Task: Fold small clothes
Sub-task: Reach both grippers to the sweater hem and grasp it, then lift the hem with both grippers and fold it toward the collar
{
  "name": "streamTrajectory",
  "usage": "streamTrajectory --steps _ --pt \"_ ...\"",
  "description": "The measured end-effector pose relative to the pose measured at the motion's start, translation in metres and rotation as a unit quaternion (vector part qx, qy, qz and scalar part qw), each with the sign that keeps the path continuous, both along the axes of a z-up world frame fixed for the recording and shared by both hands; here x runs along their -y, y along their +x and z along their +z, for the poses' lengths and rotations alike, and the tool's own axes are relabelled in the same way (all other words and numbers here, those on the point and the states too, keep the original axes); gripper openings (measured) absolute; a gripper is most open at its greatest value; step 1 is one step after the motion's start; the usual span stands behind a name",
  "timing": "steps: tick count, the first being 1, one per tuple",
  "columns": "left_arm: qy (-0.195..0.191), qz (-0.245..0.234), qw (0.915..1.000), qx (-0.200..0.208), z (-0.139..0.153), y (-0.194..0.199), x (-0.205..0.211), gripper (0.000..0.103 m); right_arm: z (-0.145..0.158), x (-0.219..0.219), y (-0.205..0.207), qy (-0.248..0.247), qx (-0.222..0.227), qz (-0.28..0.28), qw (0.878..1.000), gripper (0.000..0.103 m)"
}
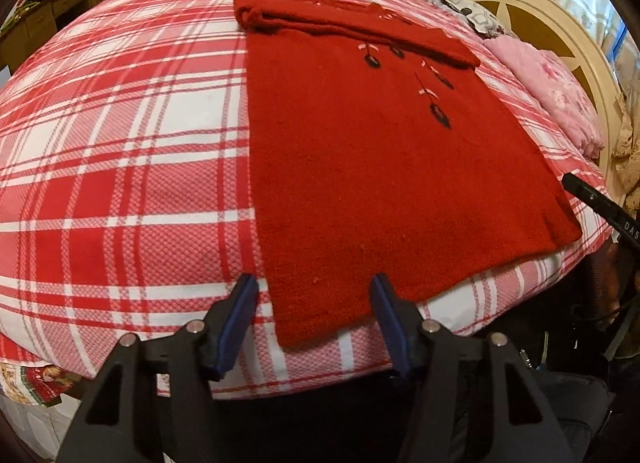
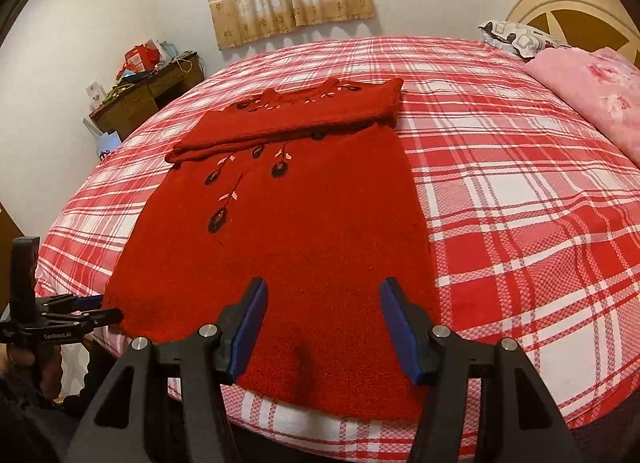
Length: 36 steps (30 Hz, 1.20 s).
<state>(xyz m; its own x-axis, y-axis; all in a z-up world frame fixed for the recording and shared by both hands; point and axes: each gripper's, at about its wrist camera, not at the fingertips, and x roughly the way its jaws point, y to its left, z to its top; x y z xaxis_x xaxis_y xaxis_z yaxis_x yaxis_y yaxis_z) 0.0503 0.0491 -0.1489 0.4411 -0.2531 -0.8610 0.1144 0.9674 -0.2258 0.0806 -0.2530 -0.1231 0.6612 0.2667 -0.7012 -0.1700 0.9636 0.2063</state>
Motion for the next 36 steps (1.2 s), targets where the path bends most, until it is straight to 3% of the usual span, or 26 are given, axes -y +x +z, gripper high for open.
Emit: streamTrajectory --steps 3,4,5,12,21,22,24,26,36 --pt "0.000 0.003 1.0000 0.006 0.000 -0.001 -0.001 0.054 -0.001 0.002 0.001 -0.002 -0.002 -0.001 1.000 0.060" --pt "0.004 0.001 0.9999 0.011 0.000 -0.001 -0.001 0.028 -0.001 0.003 0.001 -0.002 -0.003 -0.001 1.000 0.060" --pt "0.002 -0.002 0.9999 0.012 0.001 -0.002 -0.001 0.010 -0.001 0.005 0.001 0.000 -0.004 -0.002 1.000 0.060" --pt "0.019 -0.014 0.9988 0.044 0.013 -0.007 0.002 0.009 -0.004 0.033 -0.010 0.011 -0.030 -0.023 0.999 0.060" --pt "-0.002 -0.014 0.9982 0.058 0.020 -0.002 -0.006 0.009 -0.022 0.044 -0.026 0.009 -0.069 -0.023 0.997 0.059" --pt "-0.002 -0.013 0.9983 0.058 0.020 -0.002 -0.006 0.009 -0.023 0.044 -0.027 0.012 -0.070 -0.022 0.997 0.057" --pt "-0.009 -0.010 0.9983 0.058 0.021 -0.002 -0.009 0.009 -0.025 0.045 -0.027 0.020 -0.072 -0.019 0.997 0.039" --pt "-0.011 -0.007 0.9981 0.060 0.023 -0.003 -0.011 0.009 -0.026 0.046 -0.027 0.029 -0.074 -0.017 0.997 0.009" --pt "-0.035 -0.002 0.9956 0.087 0.036 -0.004 -0.021 0.009 -0.011 0.050 -0.033 0.096 -0.030 0.005 0.995 0.008"
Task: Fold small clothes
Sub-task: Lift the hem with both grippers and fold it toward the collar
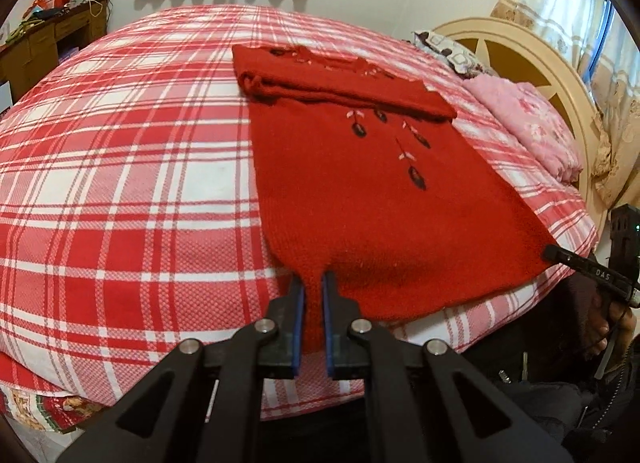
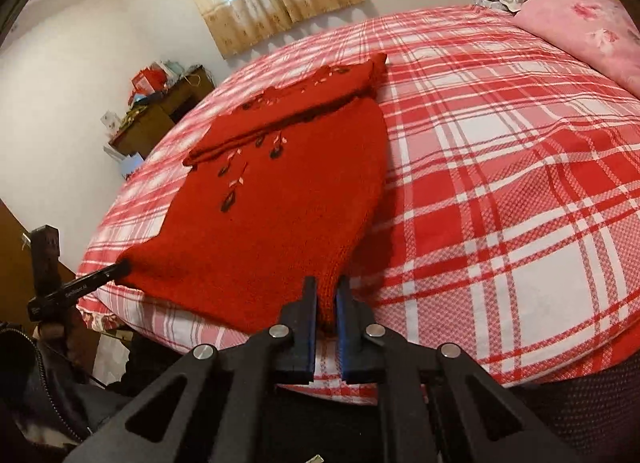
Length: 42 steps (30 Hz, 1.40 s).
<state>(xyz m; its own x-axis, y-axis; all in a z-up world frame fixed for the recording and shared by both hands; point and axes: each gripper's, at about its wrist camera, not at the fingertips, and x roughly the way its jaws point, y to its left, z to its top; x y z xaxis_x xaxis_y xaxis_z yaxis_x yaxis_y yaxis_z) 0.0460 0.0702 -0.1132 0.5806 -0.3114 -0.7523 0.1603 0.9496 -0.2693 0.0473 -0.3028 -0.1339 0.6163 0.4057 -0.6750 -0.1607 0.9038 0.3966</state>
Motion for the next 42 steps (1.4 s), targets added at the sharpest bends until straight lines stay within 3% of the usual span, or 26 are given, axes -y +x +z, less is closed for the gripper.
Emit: streamTrajectory --steps 9,20,42 --pt "-0.023 -0.005 0.9994 0.027 0.014 0.007 -0.005 0.008 0.025 0.007 -0.002 0.037 0.057 -0.013 0.998 0.007" --pt "-0.034 -0.004 0.9971 0.068 0.042 0.031 -0.013 0.008 0.060 0.013 0.023 0.052 0.094 -0.024 0.994 0.007" --pt "-0.063 0.025 0.9900 0.123 0.094 0.101 -0.033 0.008 0.131 0.002 0.106 0.019 0.168 -0.029 0.985 0.007"
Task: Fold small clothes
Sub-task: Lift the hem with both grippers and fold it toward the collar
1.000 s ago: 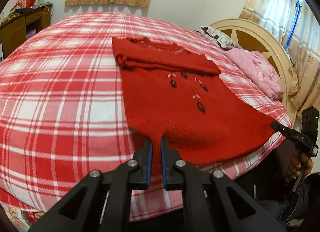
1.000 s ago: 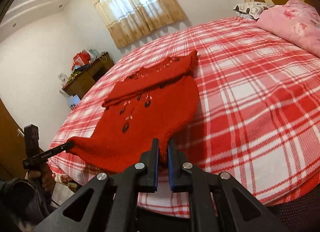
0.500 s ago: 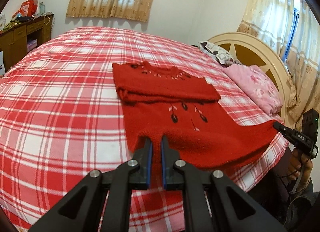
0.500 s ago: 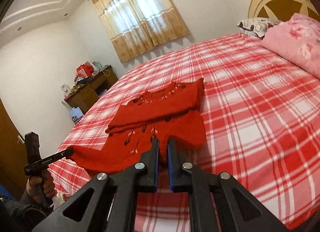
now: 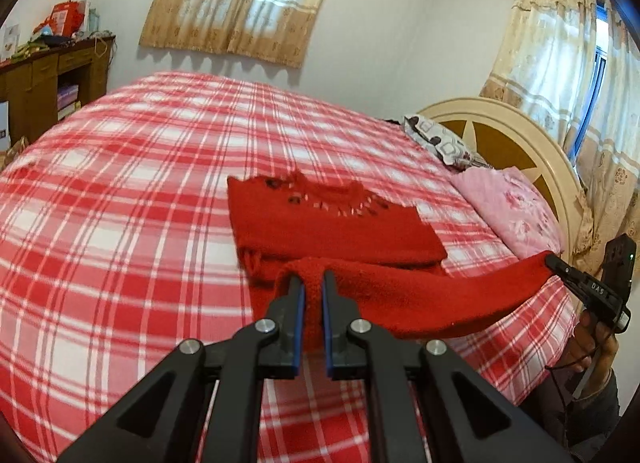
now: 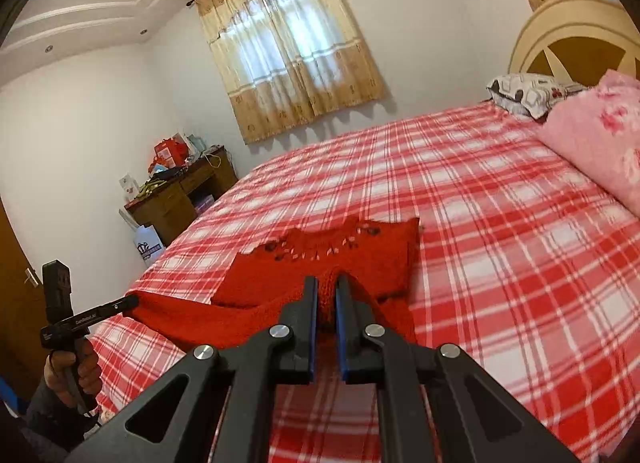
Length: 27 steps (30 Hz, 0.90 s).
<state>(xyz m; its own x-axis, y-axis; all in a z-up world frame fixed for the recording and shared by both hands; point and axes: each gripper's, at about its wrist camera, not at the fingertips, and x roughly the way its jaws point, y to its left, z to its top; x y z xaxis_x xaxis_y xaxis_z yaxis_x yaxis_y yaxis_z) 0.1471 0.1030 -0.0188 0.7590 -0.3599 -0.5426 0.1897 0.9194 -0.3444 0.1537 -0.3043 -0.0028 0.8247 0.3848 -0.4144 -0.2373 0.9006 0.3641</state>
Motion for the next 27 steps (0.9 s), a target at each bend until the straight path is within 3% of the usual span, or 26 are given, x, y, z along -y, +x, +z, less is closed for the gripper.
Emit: streamTrajectory --steps 17,27 --pt "-0.010 0.020 0.9992 0.032 0.038 0.076 -0.006 0.008 0.053 -0.022 0.078 -0.026 0.041 -0.012 0.999 0.007" --pt "0.001 0.030 0.9994 0.016 0.029 0.131 -0.009 0.008 0.040 -0.021 0.146 -0.046 0.013 -0.031 0.998 0.007"
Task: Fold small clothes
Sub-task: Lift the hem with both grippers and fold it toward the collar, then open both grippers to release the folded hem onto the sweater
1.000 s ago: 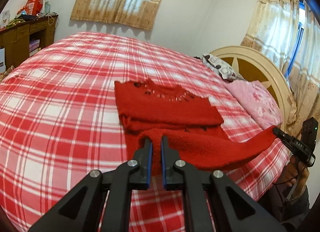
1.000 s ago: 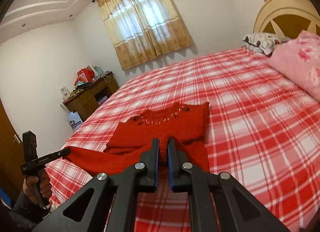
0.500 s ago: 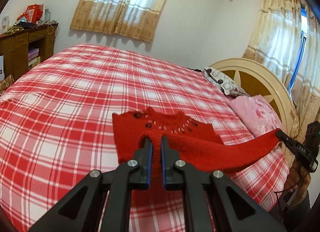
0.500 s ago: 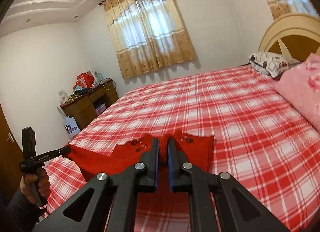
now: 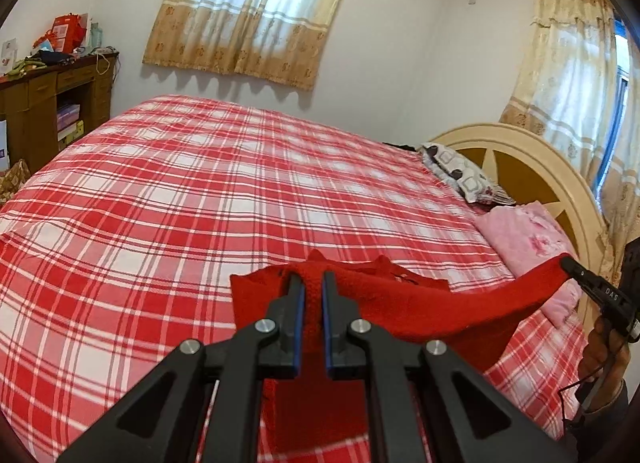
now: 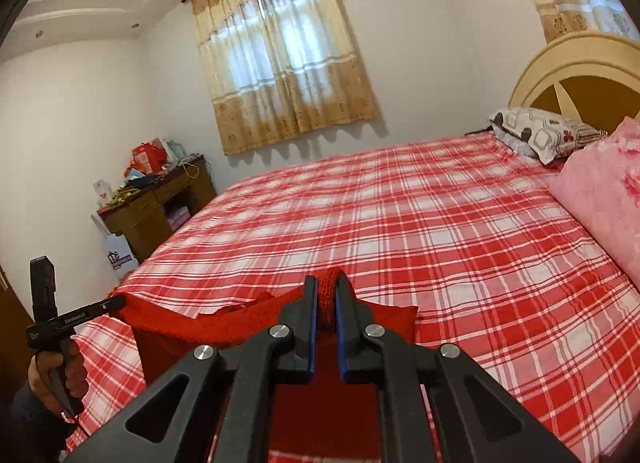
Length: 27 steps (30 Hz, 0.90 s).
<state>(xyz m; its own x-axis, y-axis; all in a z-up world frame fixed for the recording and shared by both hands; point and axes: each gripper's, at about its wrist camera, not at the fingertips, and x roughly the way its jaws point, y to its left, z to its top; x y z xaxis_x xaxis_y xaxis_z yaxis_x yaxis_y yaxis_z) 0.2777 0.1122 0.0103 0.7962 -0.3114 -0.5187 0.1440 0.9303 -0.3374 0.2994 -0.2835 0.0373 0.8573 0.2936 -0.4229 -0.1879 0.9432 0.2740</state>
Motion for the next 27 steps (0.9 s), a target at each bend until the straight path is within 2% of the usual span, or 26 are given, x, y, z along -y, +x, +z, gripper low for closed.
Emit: streamTrajectory --steps 6,15,22,24,25,26,27 --pt "0.009 0.003 0.9992 -0.038 -0.031 0.036 0.003 0.008 -0.031 -0.003 0.047 -0.010 -0.038 -0.009 0.999 0.007" --pt "0.035 0.000 0.9942 -0.102 -0.085 0.090 0.013 0.008 -0.110 -0.004 0.116 -0.031 -0.125 -0.024 0.991 0.007" --pt "0.049 0.003 0.9908 -0.126 -0.107 0.114 0.017 0.010 -0.133 0.005 0.150 -0.021 -0.150 -0.034 0.988 0.008" --pt "0.060 0.018 0.9901 -0.126 -0.109 0.120 0.017 0.017 -0.131 0.001 0.157 -0.044 -0.141 -0.038 0.988 0.013" --pt "0.063 0.027 0.9897 -0.126 -0.109 0.121 0.015 0.017 -0.128 -0.001 0.157 -0.059 -0.137 -0.049 0.988 0.025" --pt "0.065 0.038 0.9893 -0.125 -0.108 0.121 0.012 0.021 -0.125 -0.002 0.156 -0.067 -0.132 -0.057 0.987 0.044" --pt "0.063 0.048 0.9892 -0.123 -0.106 0.121 0.008 0.024 -0.123 -0.003 0.153 -0.064 -0.128 -0.054 0.988 0.051"
